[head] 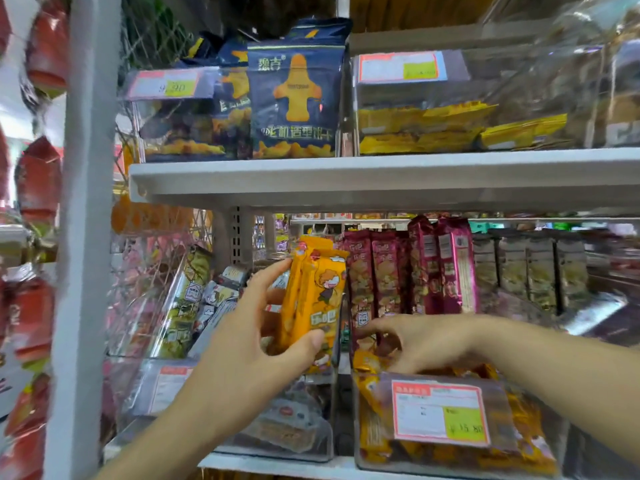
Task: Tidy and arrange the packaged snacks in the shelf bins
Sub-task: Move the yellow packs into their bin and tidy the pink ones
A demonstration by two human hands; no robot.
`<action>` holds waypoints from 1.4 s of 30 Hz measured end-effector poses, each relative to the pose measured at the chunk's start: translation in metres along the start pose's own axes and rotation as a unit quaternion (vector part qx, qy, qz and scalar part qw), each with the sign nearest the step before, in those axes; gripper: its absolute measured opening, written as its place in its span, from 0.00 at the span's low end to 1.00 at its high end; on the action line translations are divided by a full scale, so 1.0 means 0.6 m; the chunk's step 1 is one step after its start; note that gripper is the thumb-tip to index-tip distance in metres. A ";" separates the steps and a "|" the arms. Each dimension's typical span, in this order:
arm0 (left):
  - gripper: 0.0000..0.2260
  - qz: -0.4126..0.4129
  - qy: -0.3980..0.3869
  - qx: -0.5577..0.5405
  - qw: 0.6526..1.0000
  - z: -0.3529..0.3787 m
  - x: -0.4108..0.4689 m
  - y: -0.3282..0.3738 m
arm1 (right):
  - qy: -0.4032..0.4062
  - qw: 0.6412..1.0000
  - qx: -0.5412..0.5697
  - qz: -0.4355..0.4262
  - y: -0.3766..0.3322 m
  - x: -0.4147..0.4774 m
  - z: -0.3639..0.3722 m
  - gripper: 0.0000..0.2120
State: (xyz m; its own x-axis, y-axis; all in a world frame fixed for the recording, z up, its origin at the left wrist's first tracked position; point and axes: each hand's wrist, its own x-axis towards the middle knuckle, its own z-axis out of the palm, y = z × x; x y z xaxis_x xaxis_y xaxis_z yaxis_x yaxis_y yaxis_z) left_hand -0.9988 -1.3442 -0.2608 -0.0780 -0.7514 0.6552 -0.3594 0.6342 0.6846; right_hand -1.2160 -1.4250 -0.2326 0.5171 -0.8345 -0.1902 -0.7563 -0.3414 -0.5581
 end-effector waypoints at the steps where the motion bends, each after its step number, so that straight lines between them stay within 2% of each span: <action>1: 0.33 0.001 -0.001 -0.003 1.000 0.000 0.000 -0.002 | 0.002 1.000 -0.001 -0.010 0.001 0.002 0.001 0.36; 6: 0.33 0.005 -0.002 -0.009 1.000 0.001 0.000 -0.008 | 0.026 0.999 0.016 -0.044 0.005 0.000 -0.001 0.34; 9: 0.33 0.010 -0.004 -0.001 1.000 0.001 0.000 -0.007 | 0.105 0.991 -0.004 -0.089 -0.001 -0.016 -0.009 0.31; 14: 0.30 0.030 0.000 0.015 0.999 -0.004 -0.004 0.013 | 0.226 0.951 0.023 -0.210 -0.044 -0.070 -0.026 0.27; 21: 0.33 0.064 0.006 0.052 0.997 -0.032 -0.047 0.057 | 0.267 0.907 0.051 -0.323 -0.120 -0.153 0.022 0.22; 26: 0.33 0.047 0.003 0.062 0.997 -0.068 -0.118 0.059 | 0.238 0.910 0.087 -0.329 -0.151 -0.177 0.103 0.24; 32: 0.33 -0.032 -0.029 0.077 0.996 -0.102 -0.230 -0.018 | 0.184 0.916 0.172 -0.314 -0.124 -0.147 0.266 0.26; 36: 0.36 -0.117 -0.070 0.137 0.981 -0.109 -0.291 -0.112 | 0.163 0.939 0.164 -0.253 -0.066 -0.097 0.362 0.26; 38: 0.37 -0.160 -0.096 0.202 0.962 -0.109 -0.309 -0.157 | 0.173 0.949 0.146 -0.219 -0.039 -0.067 0.391 0.25; 42: 0.35 -0.212 -0.120 0.250 0.937 -0.101 -0.324 -0.221 | 0.196 0.957 0.154 -0.149 -0.006 -0.021 0.416 0.24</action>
State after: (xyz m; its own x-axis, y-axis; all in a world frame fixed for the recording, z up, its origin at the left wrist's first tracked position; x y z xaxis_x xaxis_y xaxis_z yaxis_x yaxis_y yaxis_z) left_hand -0.8795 -1.2709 -0.4596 -0.0142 -0.9741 0.2257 -0.7920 0.1488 0.5921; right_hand -1.1199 -1.3054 -0.4296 0.4559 -0.8386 0.2981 -0.4139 -0.4963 -0.7631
